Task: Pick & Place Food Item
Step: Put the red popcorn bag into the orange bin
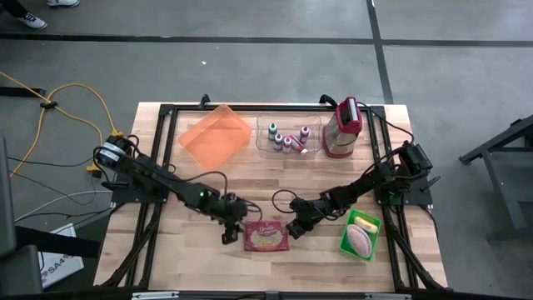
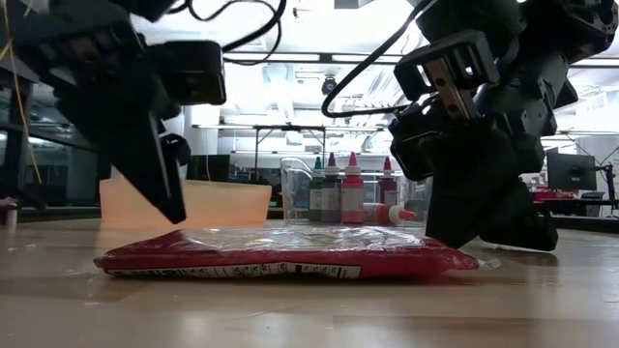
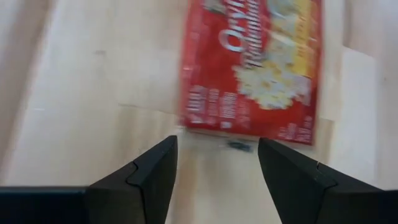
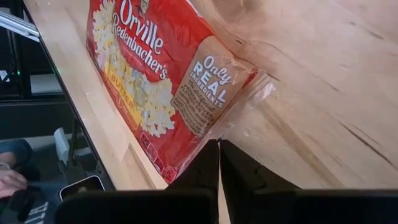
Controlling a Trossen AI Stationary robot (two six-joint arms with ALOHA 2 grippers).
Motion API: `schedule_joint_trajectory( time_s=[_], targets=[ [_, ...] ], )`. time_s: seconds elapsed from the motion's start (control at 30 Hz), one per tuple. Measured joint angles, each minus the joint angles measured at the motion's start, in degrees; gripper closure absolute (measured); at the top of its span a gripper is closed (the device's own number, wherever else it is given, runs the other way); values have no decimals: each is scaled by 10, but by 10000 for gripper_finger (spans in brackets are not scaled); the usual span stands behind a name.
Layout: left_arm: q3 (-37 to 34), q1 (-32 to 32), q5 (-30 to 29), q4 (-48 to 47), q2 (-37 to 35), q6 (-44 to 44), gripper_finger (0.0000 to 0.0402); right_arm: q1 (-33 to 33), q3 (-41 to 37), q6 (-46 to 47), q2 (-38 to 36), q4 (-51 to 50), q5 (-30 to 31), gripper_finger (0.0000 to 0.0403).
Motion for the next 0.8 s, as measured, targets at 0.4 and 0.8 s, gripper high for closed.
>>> schedule_joint_trajectory(
  time_s=[0.4, 0.8],
  targets=[
    [-147, 103, 123, 193, -37, -32, 183, 0, 0, -1, 0, 0, -3, 400],
    [-160, 104, 154, 237, -30, -81, 183, 0, 0, 8, 0, 18, -4, 400]
  ],
)
